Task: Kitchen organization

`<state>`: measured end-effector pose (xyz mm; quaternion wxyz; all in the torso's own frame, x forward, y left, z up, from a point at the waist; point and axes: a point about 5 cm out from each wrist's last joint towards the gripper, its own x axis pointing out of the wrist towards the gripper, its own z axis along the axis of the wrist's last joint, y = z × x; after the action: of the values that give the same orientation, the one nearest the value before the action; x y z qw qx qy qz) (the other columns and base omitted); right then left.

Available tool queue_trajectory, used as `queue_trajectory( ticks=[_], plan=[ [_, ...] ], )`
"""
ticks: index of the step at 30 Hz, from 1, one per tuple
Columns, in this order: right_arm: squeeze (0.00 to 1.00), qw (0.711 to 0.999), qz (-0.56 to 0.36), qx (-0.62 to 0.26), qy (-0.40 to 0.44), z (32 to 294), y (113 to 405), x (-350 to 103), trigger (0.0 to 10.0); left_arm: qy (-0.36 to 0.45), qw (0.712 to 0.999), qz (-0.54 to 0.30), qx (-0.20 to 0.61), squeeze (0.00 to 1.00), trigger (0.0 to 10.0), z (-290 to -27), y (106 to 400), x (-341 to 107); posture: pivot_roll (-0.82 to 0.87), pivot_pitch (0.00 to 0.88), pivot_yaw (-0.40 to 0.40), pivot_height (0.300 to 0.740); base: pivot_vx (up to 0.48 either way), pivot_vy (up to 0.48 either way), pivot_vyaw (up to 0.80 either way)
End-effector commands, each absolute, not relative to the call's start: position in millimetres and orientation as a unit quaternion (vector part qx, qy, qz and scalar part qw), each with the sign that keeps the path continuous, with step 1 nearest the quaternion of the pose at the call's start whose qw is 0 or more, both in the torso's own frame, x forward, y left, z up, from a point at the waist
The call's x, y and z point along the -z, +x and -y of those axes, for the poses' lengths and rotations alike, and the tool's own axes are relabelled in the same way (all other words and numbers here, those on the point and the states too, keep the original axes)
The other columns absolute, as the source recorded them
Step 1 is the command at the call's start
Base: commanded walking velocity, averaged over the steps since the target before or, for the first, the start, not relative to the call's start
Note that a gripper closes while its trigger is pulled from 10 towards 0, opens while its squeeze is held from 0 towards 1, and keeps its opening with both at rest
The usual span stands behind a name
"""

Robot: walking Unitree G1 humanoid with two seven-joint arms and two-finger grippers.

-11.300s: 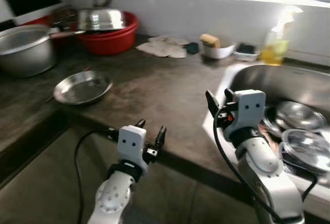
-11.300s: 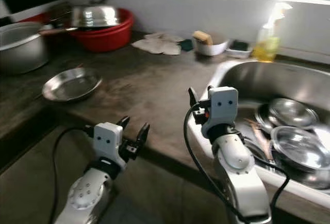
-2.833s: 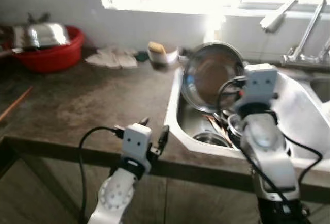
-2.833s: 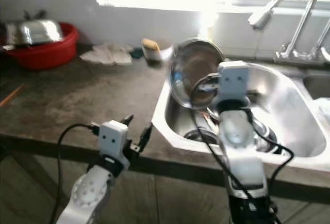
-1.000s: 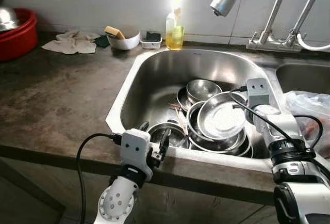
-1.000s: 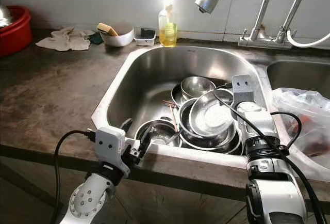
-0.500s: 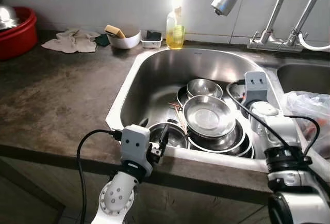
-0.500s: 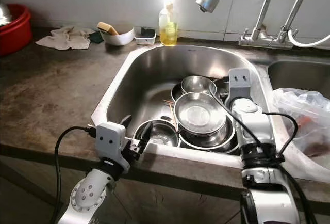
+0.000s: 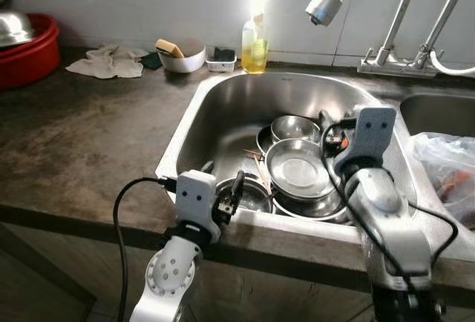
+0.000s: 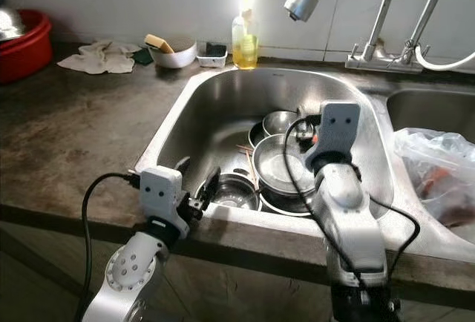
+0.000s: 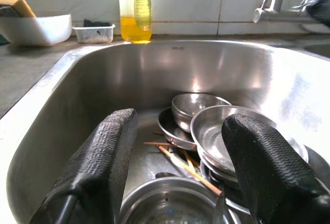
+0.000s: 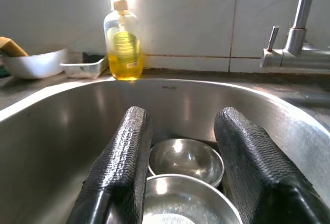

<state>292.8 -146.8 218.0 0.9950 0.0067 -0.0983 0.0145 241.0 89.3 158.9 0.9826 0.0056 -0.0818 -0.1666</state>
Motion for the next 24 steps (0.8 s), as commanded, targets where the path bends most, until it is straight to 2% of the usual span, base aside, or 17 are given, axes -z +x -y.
queue_trajectory(
  ticks=[1, 7, 13, 22, 24],
  plan=[
    [0.00, 0.991, 0.133, -0.009, -0.005, 147, 282, -226, 10.0, 0.001, 0.984, 0.074, 0.164, 0.00, 10.0, -90, 242, -156, 0.07, 0.052, -0.009, 0.740, 0.000, 0.000, 0.00],
    [0.00, 0.992, 0.119, -0.033, -0.002, 140, 267, -214, 10.0, 0.001, 0.984, 0.074, 0.163, 0.00, 10.0, -92, 242, -156, 0.07, 0.038, -0.009, 0.740, 0.000, 0.000, 0.00],
    [0.00, 0.990, 0.109, -0.081, -0.036, 141, 251, -206, 10.0, -0.002, 0.983, 0.081, 0.166, 0.00, 10.0, -94, 235, -160, 0.07, 0.023, -0.002, 0.740, 0.000, 0.000, 0.00],
    [0.00, 0.990, 0.107, -0.093, -0.027, 134, 248, -202, 10.0, -0.011, 0.983, 0.078, 0.165, 0.00, 10.0, -94, 229, -159, 0.08, 0.013, -0.007, 0.740, 0.000, 0.000, 0.00],
    [0.00, 0.989, 0.111, -0.091, -0.024, 132, 249, -204, 10.0, -0.011, 0.983, 0.078, 0.167, 0.00, 10.0, -93, 228, -159, 0.08, 0.011, -0.012, 0.740, 0.000, 0.367, 0.40]
  ],
)
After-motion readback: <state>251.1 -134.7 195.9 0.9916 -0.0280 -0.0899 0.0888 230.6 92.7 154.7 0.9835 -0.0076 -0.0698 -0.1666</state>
